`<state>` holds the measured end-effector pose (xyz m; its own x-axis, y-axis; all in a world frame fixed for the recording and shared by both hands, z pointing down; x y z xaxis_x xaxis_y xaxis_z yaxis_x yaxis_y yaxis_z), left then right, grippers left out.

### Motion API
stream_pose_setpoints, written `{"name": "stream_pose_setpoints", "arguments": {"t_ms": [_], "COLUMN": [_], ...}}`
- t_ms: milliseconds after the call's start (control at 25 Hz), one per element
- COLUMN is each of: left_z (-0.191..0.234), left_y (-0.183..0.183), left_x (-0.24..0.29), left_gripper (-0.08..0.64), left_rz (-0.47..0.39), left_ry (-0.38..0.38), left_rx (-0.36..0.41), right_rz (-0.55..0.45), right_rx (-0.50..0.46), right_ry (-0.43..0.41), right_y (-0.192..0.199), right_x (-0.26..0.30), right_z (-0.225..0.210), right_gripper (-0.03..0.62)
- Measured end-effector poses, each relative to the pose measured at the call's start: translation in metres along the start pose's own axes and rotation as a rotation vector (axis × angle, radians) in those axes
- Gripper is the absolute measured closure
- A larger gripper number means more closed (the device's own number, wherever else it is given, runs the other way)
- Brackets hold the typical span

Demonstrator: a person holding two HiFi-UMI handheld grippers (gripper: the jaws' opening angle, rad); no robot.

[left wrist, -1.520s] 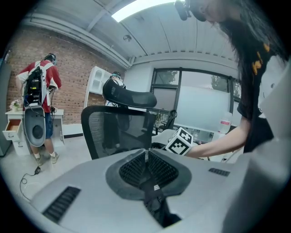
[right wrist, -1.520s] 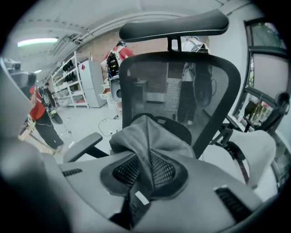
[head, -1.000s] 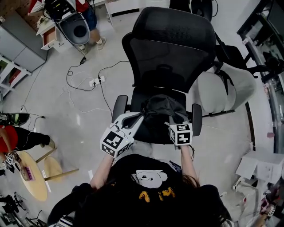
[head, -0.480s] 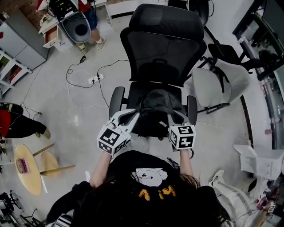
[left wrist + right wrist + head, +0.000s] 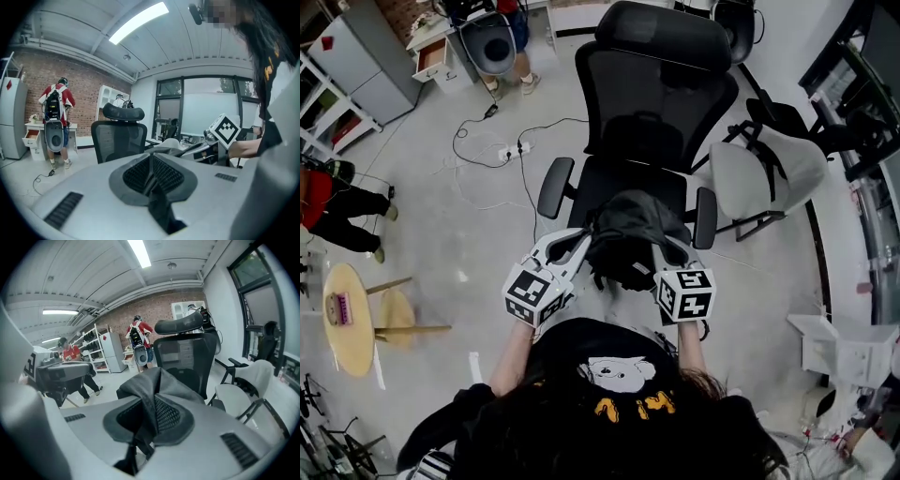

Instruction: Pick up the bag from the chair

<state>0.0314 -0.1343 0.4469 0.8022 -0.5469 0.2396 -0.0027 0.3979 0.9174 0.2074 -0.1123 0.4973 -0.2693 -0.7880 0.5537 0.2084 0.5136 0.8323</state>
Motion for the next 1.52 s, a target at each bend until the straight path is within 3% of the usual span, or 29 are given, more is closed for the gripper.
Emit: {"name": "stream_pose_setpoints", "arguments": {"t_ms": [320,680,1040,1200,1520], "left_z": [-0.034,-0.026,-0.035,-0.048,-0.048], "left_y": [0.016,0.004,-0.009,-0.003,0.019], "left_x": [-0.054,-0.093,-0.108,-0.129,-0.188], "left_gripper": [0.532,0.532,0.531,0.532,0.531], "left_rz": [0.011,-0.008,-0.089,-0.046,-0.028], "left_ry": [-0.057,-0.046,-0.008,0.051,0.062], "left_rx": [0.002,0.062,0.011,0.082,0.081], "right_rz": [0.028,0.031,0.024,0.023,0.016], "right_rx": [0.0,-0.05,-0.039,-0.011,0.027], "right_ry": [-0.044,-0.071,-0.025,-0.006,0.038], "right_y": [0.02,0.015,0.007,0.014,0.023], "right_x": [-0.033,-0.058,-0.075,-0.088,-0.117], "right_z": [0.034,0.088,0.123,0.146,0.194], "right_gripper": [0.552,0.552,0.554,0.554,0.554]}}
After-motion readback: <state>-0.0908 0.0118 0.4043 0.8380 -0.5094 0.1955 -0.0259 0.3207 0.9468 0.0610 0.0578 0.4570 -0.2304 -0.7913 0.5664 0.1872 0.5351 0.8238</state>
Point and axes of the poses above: the fingertips, and each gripper's own axes: x forward along the fingers, z to its left, y out of its underside, the point moved 3 cm from there along -x, backward along the fingers, and after that the axes turned 13 degrees about -x, right-handed, at the moved point
